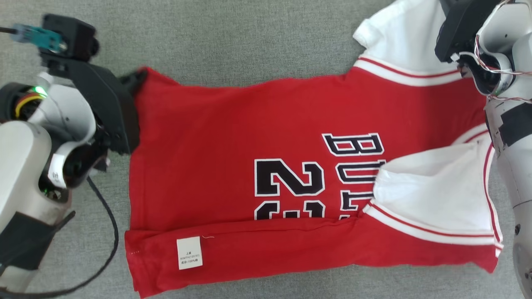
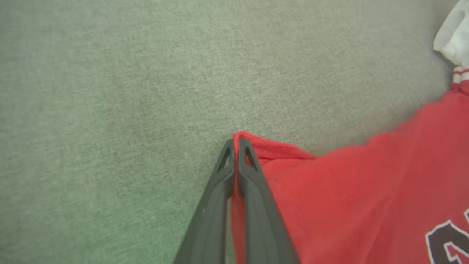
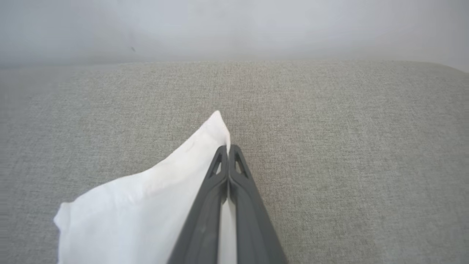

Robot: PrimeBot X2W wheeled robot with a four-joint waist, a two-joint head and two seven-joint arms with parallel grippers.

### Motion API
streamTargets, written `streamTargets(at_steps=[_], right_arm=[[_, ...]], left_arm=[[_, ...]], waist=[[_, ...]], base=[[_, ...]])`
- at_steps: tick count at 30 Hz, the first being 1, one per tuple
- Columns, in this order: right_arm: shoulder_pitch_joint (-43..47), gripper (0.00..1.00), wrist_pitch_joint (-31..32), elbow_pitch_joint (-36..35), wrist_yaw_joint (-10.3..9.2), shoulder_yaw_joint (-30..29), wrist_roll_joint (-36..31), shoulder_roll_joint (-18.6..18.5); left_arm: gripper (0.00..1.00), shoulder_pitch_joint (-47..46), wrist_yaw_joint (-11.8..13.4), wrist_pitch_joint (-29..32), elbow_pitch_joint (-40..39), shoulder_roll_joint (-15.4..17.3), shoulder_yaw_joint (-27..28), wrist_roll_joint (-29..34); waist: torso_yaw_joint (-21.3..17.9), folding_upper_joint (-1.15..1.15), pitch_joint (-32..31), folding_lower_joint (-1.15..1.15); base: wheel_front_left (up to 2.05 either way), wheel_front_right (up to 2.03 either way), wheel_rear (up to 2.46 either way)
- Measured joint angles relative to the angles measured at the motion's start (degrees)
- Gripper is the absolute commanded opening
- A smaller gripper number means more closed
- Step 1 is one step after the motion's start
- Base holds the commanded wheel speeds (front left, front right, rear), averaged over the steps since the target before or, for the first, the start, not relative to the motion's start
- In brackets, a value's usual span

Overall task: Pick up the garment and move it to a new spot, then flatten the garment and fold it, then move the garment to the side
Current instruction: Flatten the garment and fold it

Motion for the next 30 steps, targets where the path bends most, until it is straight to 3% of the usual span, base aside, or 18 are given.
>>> streamTargets(at_steps=[9,20,24,30], right_arm=[[-0.57,0.0,-6.88,2.27,0.0,-0.23,-0.53,0.88],[0.14,0.0,-13.04,2.43,0.0,2.77,2.97,0.51],[5.72,0.0,-12.66,-2.03,0.0,6.82,8.87,-1.94],[15.76,0.0,-11.32,-12.25,0.0,10.18,15.4,-7.26]], left_arm=[[0.0,-0.74,2.59,-10.0,5.6,-2.7,3.49,1.62],[0.0,0.51,1.47,-15.84,8.96,-5.23,4.55,0.7],[0.0,5.21,-0.87,-19.82,7.23,-5.38,2.43,2.03],[0.0,13.19,-1.21,-26.69,6.28,-6.65,2.68,1.49]], waist=[[-0.05,0.0,-1.39,0.0],[0.14,0.0,-4.44,0.0],[0.61,0.0,-6.83,0.0],[1.2,-0.01,-10.53,-0.01]], base=[[0.0,0.0,0.0],[0.0,0.0,0.0],[0.0,0.0,0.0],[0.0,0.0,0.0]])
